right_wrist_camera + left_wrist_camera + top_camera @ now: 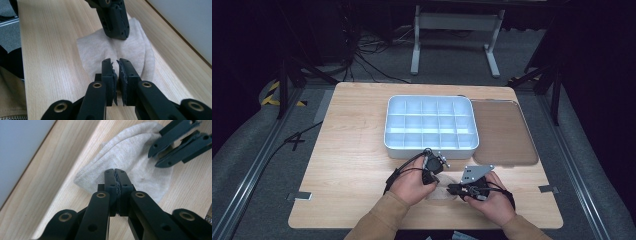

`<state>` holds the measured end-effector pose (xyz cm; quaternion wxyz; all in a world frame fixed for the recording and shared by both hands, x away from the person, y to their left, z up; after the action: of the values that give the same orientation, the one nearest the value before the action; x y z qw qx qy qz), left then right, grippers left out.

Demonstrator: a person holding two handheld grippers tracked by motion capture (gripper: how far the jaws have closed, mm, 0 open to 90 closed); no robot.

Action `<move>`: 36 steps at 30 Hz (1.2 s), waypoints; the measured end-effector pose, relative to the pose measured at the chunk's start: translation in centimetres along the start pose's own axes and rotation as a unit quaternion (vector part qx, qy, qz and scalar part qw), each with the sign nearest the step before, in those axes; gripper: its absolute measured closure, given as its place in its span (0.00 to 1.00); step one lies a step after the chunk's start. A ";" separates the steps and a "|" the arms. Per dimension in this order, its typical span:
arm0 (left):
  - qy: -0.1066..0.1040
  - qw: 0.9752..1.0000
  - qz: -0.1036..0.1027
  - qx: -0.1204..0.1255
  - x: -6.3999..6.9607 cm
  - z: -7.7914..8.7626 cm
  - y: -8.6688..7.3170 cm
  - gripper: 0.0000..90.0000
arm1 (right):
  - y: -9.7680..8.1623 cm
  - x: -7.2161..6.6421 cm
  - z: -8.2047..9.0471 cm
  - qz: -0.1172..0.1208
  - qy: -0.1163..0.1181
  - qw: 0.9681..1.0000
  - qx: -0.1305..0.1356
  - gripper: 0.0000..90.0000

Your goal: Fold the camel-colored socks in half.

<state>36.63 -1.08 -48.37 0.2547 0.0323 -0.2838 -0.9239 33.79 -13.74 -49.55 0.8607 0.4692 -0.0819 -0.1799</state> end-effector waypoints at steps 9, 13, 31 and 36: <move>-0.009 1.000 0.013 -0.009 0.0 -0.3 -0.3 0.99 | -0.9 0.4 0.3 -0.009 -0.005 1.000 -0.008 0.90; -0.013 1.000 0.014 -0.015 -0.1 -0.4 -0.4 0.99 | -1.3 0.7 0.3 -0.014 -0.006 1.000 -0.012 0.90; -0.019 0.997 -0.073 0.010 0.5 1.1 -0.6 0.89 | -1.5 0.8 0.3 -0.001 -0.002 1.000 -0.012 0.89; -0.017 0.996 -0.081 -0.031 0.4 0.3 -1.4 0.82 | -1.5 0.7 0.3 0.000 -0.002 1.000 -0.013 0.89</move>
<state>35.65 -0.13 -48.83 0.1753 0.0316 -0.2558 -0.9502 34.04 -14.97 -50.68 0.8666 0.4574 -0.0813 -0.1822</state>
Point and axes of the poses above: each handheld gripper's, and its own axes: z roughly backward along the jaws, y roughly out of its top, x roughly to its right, the point moved 6 cm from there along -z, roughly forward along the jaws, and after that the axes turned 12 degrees about x, right-handed, at the moved point
